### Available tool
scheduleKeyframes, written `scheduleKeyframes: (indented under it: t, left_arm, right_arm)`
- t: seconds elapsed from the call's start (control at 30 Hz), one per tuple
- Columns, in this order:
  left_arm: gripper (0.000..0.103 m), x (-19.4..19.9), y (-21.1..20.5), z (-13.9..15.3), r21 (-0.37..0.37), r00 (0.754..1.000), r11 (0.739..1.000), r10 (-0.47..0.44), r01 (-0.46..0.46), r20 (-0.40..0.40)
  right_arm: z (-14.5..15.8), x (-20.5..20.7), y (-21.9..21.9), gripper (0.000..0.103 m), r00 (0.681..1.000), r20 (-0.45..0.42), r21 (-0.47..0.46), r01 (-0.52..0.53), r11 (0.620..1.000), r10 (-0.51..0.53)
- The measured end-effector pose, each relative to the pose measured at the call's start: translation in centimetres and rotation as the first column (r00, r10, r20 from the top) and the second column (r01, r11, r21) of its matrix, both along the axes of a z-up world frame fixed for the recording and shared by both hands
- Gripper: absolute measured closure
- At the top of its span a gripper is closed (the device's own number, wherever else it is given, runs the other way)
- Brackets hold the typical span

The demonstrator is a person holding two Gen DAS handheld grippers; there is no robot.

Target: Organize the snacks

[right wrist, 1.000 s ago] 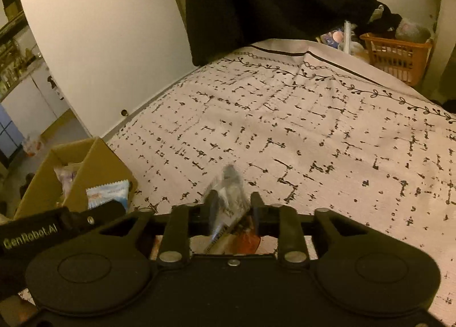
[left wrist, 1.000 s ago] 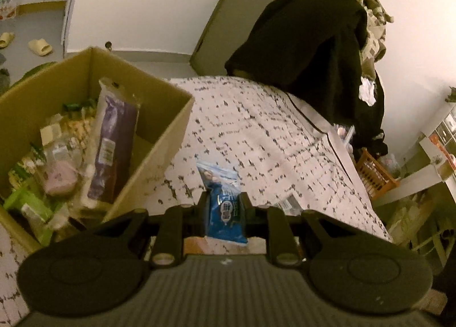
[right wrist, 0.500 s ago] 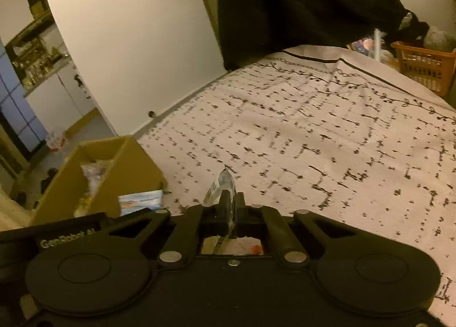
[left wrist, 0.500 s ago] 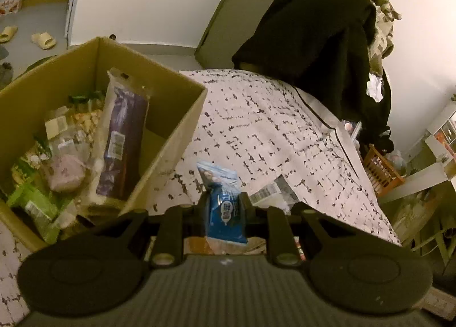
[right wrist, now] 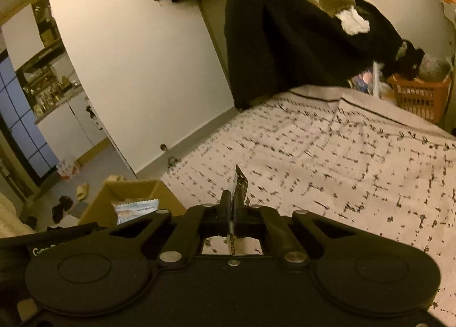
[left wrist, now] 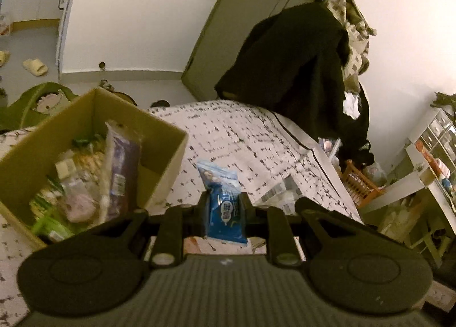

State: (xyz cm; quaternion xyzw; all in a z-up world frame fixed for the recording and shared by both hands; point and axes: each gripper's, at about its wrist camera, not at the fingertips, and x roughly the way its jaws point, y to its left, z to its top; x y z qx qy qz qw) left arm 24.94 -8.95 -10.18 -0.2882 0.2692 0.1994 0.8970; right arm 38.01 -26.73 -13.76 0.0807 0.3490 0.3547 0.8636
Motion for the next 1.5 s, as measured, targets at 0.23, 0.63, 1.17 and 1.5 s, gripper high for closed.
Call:
scheduleKeyframes:
  t: [0.23,0.63,1.17,1.5]
  left_arm:
    - [0.085,-1.8,1.7,1.6,0.014,1.000,0.999,0.030,-0.030,0.000]
    - [0.085,-5.1,5.6,2.6,0.045,0.993,0.992,0.119,-0.117,-0.026]
    - [0.084,-7.6,10.6,0.4,0.012,0.975,0.979,0.202,-0.202,-0.096]
    - [0.084,-7.5,11.1,-1.3,0.007,0.969,0.978,0.208,-0.209,-0.134]
  right_arm:
    - [1.6,-1.3,0.7,0.102,0.999,0.030,0.045,-0.024,0.999,0.022]
    - [2.8,-2.6,2.8,0.102,0.998,0.054,0.107,-0.051,0.993,0.045]
    - [3.9,-4.3,5.5,0.103,0.993,0.101,0.165,-0.081,0.983,0.065]
    - [3.2,-4.2,7.1,0.103,0.990,0.106,0.144,-0.113,0.983,0.098]
